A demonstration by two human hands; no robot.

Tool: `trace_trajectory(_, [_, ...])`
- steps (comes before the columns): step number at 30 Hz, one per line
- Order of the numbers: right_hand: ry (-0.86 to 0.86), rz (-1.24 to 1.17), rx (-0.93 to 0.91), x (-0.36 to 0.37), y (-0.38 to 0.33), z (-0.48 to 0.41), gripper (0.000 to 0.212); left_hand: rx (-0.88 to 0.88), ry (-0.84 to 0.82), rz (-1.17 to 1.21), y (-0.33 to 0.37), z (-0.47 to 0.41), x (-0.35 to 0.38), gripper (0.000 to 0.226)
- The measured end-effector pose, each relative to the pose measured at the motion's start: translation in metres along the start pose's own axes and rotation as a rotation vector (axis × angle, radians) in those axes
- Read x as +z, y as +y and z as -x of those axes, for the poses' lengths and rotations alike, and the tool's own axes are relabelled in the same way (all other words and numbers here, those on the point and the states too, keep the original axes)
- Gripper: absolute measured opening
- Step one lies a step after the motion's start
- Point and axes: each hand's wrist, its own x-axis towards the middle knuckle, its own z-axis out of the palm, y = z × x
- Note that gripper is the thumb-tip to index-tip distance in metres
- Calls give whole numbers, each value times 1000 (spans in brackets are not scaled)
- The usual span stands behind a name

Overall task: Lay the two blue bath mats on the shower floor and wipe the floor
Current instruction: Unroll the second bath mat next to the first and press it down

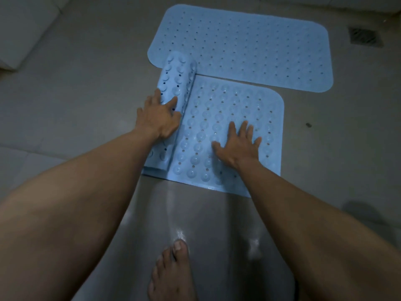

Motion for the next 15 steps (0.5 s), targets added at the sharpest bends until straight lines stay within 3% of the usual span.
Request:
trace_trajectory(5, [-126, -27, -34, 10, -27, -9, 96, 20, 30, -52, -5, 5, 9, 83])
trace_trajectory(15, [-102, -5, -54, 9, 11, -5, 83, -36, -23, 107, -11, 5, 4, 75])
